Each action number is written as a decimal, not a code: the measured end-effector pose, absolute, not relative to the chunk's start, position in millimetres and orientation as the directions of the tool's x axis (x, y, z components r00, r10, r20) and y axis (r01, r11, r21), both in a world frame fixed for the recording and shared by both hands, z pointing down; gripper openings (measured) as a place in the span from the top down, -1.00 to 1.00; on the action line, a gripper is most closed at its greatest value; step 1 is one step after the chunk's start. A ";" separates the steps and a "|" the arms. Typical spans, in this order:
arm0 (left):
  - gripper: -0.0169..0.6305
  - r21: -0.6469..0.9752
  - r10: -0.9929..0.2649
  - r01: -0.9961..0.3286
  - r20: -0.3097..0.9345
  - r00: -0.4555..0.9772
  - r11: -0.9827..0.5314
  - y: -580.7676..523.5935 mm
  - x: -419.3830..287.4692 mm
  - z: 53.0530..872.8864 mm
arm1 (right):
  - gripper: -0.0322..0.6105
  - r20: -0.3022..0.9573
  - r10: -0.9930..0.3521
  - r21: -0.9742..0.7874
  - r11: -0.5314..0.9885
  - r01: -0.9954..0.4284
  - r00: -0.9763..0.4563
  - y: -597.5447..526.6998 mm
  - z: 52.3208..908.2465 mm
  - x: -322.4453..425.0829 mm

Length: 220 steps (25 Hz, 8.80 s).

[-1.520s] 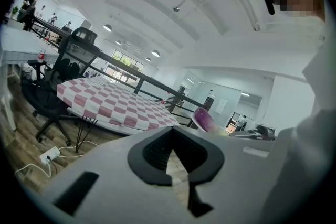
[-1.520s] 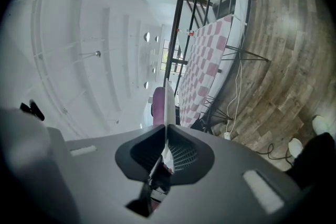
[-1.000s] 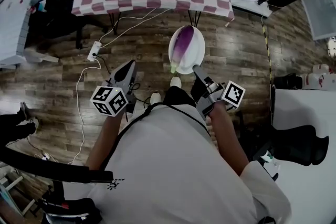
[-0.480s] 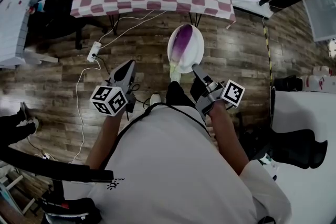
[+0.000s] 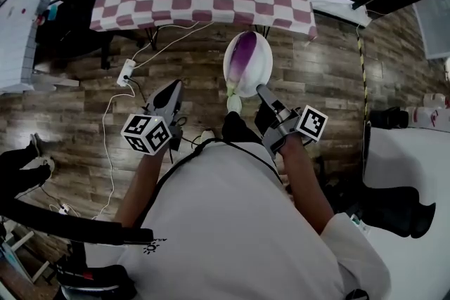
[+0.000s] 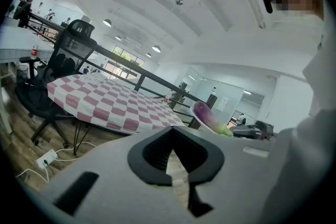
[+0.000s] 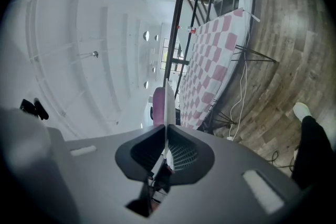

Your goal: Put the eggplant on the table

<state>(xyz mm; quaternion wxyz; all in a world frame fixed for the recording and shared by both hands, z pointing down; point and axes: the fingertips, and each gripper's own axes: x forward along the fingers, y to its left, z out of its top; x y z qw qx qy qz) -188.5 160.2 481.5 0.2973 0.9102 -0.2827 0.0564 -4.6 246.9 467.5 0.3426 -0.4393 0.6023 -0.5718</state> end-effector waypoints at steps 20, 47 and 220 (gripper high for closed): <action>0.95 0.486 -0.521 -0.590 0.285 0.804 -0.644 72.1 -46.9 471.1 | 0.81 0.081 -0.871 -0.991 -0.019 -0.130 -0.485 139.2 471.7 123.8; 0.95 0.476 -0.587 -0.641 0.280 0.760 -0.602 43.8 6.8 466.7 | 0.82 0.069 -0.839 -0.992 0.002 -0.130 -0.540 101.3 477.5 179.8; 0.95 0.475 -0.566 -0.689 0.396 0.723 -0.548 -300.1 -59.8 518.7 | 0.54 0.627 -0.568 -0.766 -0.327 -0.553 -0.534 -258.2 711.4 125.7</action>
